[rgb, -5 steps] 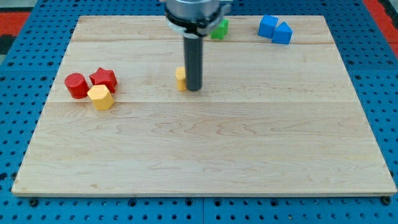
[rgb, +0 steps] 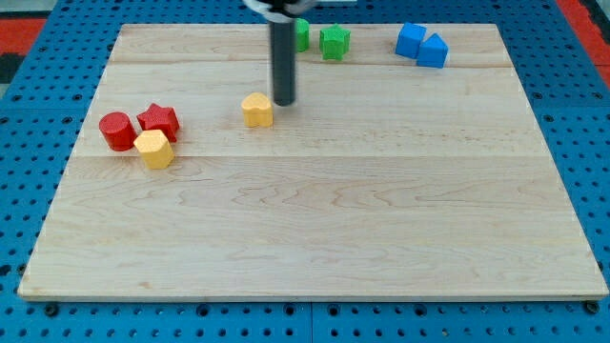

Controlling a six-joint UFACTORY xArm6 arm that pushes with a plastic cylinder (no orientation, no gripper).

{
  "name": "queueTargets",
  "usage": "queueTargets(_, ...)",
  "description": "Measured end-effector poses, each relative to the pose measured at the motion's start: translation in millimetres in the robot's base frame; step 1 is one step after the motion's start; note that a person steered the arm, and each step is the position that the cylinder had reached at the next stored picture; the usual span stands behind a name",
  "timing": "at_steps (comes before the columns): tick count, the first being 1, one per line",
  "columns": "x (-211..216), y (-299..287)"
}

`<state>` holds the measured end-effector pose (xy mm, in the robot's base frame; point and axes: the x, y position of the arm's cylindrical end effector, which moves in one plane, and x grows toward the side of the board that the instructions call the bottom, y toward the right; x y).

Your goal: Push the yellow heart into the red star

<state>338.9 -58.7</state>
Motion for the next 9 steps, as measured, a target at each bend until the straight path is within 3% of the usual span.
queueTargets(1,57.5,-59.8)
queueTargets(2,64.5,-41.3)
queueTargets(3,45.3,53.5)
queueTargets(4,111.4,74.9)
queueTargets(6,103.5,-83.6)
queueTargets(7,100.4,-97.3)
queueTargets(9,108.2,3.6)
